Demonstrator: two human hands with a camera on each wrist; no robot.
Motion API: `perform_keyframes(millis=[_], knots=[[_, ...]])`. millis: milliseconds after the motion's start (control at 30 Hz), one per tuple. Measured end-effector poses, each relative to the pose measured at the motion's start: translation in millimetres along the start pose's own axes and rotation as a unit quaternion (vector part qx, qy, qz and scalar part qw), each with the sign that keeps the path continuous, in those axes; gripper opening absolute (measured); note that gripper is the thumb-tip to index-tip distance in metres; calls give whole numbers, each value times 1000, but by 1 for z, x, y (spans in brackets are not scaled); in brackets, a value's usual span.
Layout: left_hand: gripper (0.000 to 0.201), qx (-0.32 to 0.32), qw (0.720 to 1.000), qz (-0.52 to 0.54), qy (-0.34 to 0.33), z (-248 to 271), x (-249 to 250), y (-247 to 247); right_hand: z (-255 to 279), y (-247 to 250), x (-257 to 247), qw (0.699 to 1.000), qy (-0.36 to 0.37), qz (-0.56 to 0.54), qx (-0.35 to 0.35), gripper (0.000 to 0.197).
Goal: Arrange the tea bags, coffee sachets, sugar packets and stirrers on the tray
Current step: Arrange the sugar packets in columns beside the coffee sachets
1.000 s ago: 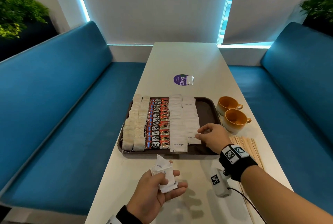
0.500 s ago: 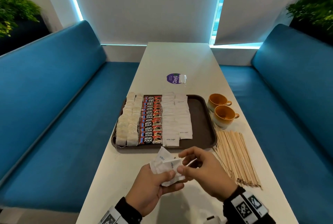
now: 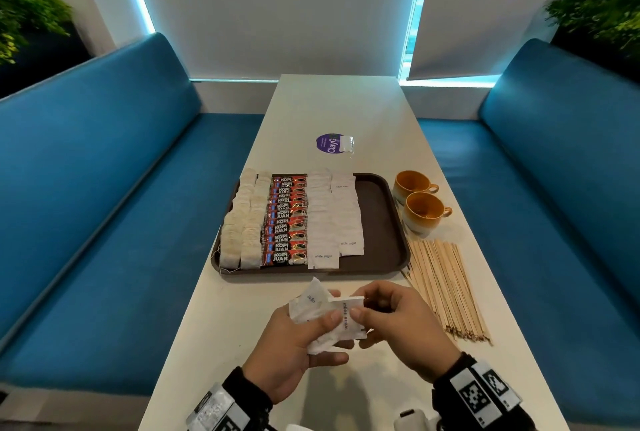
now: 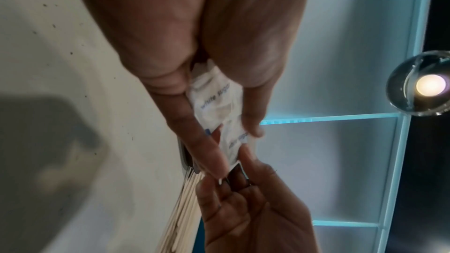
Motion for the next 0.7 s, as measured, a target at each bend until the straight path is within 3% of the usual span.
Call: perform_keyframes(millis=[200,400,600,700], knots=[[33,-5,999,52,15,1,4,-1,2,5,1,999,-11,-36,10,16],[26,5,997,72,31,-3,-2,5,1,11,-2,995,-4,-93,31,40],[43,-30,997,70,28,-5,-5,4,3,10,-6,996,2,-89,14,31],[25,-50,994,92,32,-4,-3,1,3,8,-6,995,3,-98,16,30]])
Point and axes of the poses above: each hand's wrist, its own z-axis away from the middle knuckle, its own y-axis out of the back of the hand, x = y × z, the point moved 3 cm from there along -z, towards the middle knuckle, and after that the axes turned 9 degrees about x, right-handed, at the moved point
